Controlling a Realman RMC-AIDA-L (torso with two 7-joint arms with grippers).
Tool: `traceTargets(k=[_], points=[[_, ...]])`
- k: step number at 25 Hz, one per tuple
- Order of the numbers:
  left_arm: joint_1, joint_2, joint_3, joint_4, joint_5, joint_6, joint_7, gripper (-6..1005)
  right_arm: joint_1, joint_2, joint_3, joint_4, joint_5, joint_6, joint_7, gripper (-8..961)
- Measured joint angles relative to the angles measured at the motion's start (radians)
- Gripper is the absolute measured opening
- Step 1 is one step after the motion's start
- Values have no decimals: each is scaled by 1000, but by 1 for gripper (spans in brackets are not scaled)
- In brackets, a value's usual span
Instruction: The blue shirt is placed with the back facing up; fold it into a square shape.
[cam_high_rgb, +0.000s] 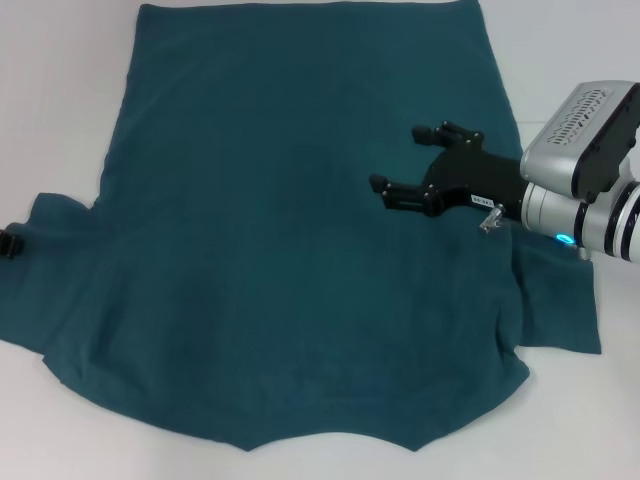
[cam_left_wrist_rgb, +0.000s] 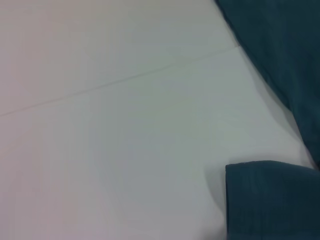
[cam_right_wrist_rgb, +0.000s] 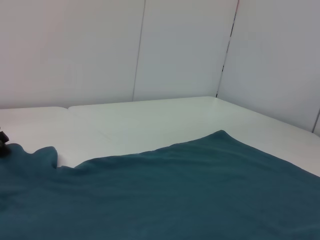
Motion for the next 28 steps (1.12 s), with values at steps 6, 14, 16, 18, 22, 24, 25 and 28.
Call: traceTargets(k=[6, 14, 16, 18, 22, 24, 25, 28], points=[[-1, 0, 0, 0, 0, 2, 0, 242, 0, 0, 0, 0, 2, 0, 0, 942], [-5, 3, 1, 18, 0, 39, 3, 91, -1, 0, 0, 0, 2, 0, 6, 942], [-5, 3, 1, 40, -1, 75, 4, 71, -2, 0, 0, -2, 2, 0, 6, 941], [0, 1, 1, 79, -1, 120, 4, 51, -3, 0, 0, -4, 2, 0, 6, 941], [15, -11, -3, 172, -1, 217, 4, 44, -4, 0, 0, -5, 2, 0, 6, 941], [25, -19, -6, 218, -3, 250, 4, 43, -5, 0, 0, -4, 1, 0, 4, 941], [34, -24, -7, 248, -3, 269, 5, 42, -5, 0, 1, -3, 1, 0, 3, 941], [53, -36, -8, 317, -5, 333, 16, 41, -9, 0, 4, -2, 1, -1, 3, 941]])
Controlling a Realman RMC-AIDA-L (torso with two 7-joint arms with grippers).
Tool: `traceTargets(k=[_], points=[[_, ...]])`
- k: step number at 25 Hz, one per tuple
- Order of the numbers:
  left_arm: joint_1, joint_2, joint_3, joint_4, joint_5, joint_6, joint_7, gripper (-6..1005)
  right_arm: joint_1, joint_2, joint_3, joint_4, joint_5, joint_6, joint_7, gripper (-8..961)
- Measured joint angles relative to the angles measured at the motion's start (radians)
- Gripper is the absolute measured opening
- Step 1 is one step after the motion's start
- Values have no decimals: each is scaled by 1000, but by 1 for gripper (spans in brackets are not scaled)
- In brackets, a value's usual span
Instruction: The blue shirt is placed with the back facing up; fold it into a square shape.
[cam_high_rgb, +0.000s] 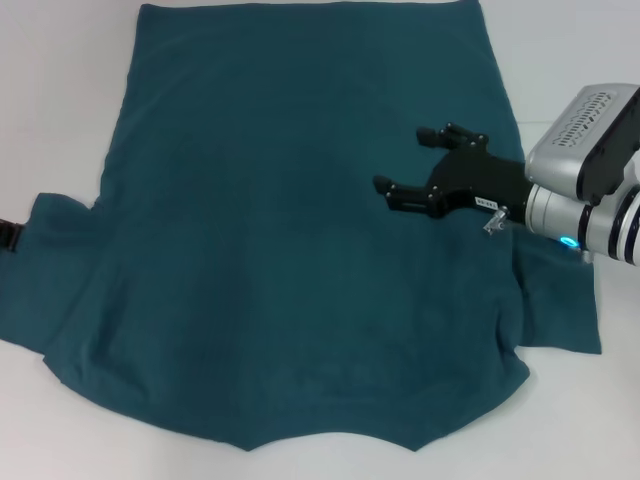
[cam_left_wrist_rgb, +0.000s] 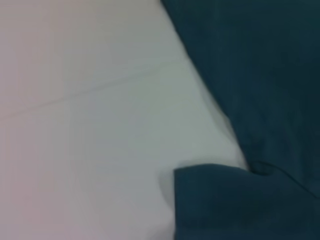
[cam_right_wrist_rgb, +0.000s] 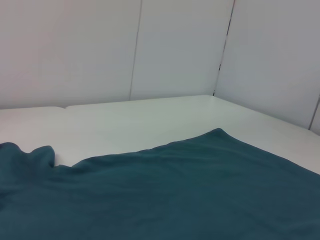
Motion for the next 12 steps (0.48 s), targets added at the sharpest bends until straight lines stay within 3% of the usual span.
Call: traceTargets(k=[6, 12], points=[[51, -19, -4, 83, 3, 20, 2, 42, -8, 0, -2, -5, 10, -7, -6, 941], [63, -8, -8, 94, 4, 63, 0, 55, -6, -2, 4, -11, 11, -5, -6, 941]])
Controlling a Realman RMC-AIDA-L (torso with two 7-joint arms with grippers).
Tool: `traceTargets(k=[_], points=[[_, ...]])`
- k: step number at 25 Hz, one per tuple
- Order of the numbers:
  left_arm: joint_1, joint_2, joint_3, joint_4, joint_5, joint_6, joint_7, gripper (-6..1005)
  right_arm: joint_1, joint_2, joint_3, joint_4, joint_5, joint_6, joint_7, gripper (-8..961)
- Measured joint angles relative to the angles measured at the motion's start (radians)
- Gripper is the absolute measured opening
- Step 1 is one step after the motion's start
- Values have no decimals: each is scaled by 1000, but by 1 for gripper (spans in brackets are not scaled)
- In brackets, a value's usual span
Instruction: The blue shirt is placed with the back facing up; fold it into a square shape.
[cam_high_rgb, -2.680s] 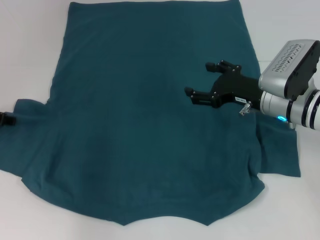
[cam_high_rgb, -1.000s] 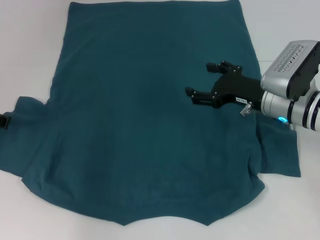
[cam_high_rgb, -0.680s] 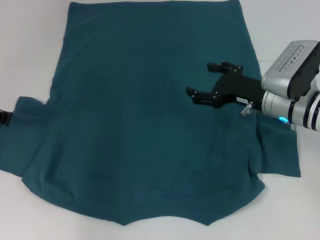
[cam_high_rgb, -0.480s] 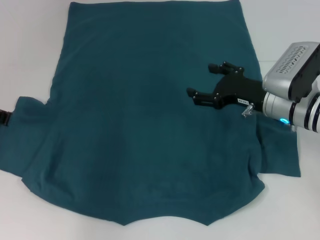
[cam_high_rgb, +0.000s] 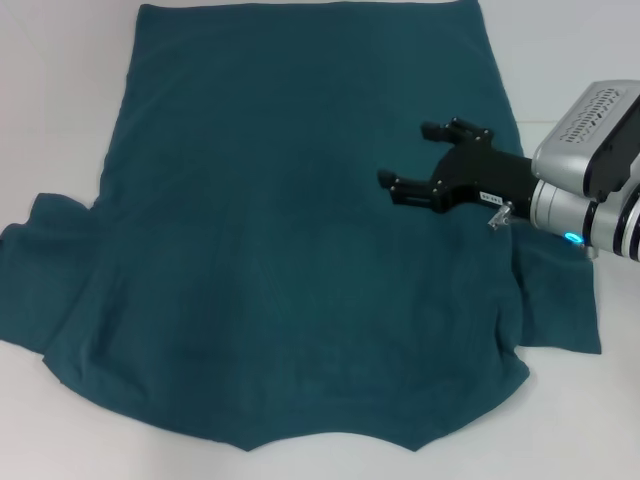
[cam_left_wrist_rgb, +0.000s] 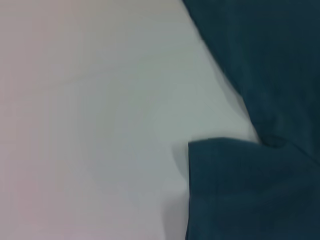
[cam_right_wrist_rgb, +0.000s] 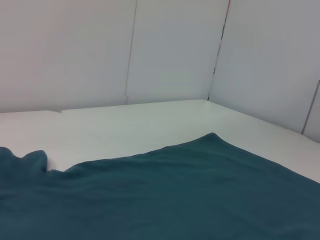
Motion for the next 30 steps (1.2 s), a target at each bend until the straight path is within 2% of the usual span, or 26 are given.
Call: traceTargets(k=[5, 9, 12, 16, 18, 23, 30], points=[[0, 10, 17, 4, 1, 26, -1, 89, 12, -1, -2, 0, 1, 20, 0, 941], [0, 32, 73, 0, 2, 52, -12, 116, 19, -2, 1, 0, 1, 29, 0, 941], [-7, 38, 93, -4, 2, 24, -30, 334, 28, -2, -1, -1, 1, 40, 0, 941], [-32, 34, 86, -51, 3, -80, -42, 533, 38, -2, -6, -1, 1, 54, -1, 941], [-66, 44, 81, -121, 3, -114, -50, 617, 39, -2, -7, -1, 1, 55, -1, 941], [-163, 89, 76, -326, 3, -158, -57, 785, 39, -1, -7, -1, 1, 55, 6, 941], [-189, 112, 74, -379, 3, -170, -87, 777, 39, -1, -8, -1, 1, 53, 5, 941]])
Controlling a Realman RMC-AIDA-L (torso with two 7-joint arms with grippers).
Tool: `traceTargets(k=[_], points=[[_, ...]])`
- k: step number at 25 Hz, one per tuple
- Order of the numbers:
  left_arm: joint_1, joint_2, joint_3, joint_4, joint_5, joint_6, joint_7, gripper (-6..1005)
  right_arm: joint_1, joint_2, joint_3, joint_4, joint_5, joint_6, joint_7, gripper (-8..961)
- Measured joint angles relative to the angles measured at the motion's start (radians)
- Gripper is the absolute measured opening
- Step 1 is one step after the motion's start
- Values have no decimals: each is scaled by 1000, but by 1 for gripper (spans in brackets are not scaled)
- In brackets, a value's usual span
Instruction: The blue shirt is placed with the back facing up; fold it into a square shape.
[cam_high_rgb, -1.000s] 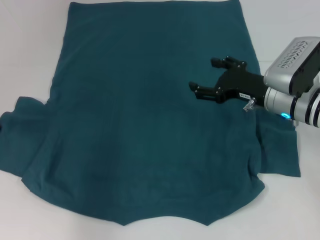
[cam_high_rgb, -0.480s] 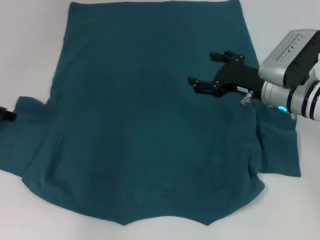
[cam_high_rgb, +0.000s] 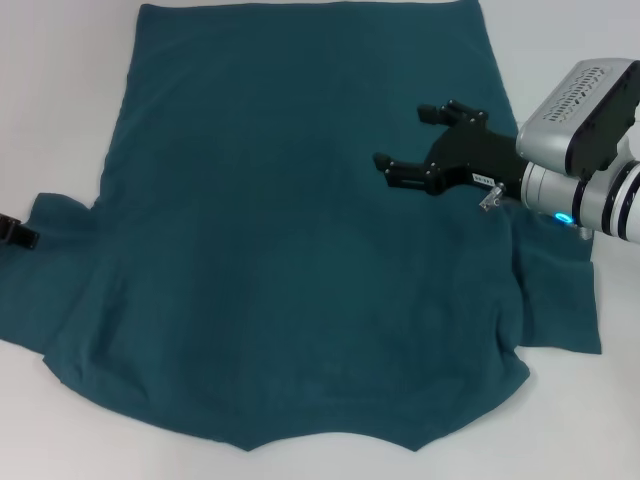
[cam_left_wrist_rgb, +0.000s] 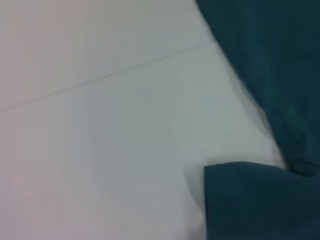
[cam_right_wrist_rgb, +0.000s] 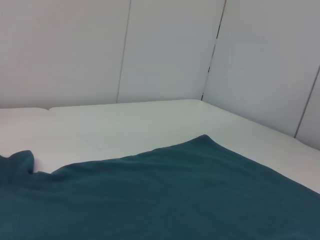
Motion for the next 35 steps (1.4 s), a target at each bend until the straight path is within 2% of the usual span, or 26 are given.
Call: traceTargets(k=[7, 9, 28, 35], points=[[-14, 14, -11, -59, 0, -10, -11, 773, 0, 0, 0, 4, 0, -5, -3, 941], [-29, 23, -13, -106, 0, -17, -20, 772, 1, 0, 0, 6, 0, -6, -4, 941], [-34, 26, -13, -137, -2, -56, -31, 748, -1, 3, -13, 11, 0, -17, 3, 942], [-34, 24, -13, -142, -2, -64, -45, 616, -1, 3, -10, 10, 0, -17, 2, 942]])
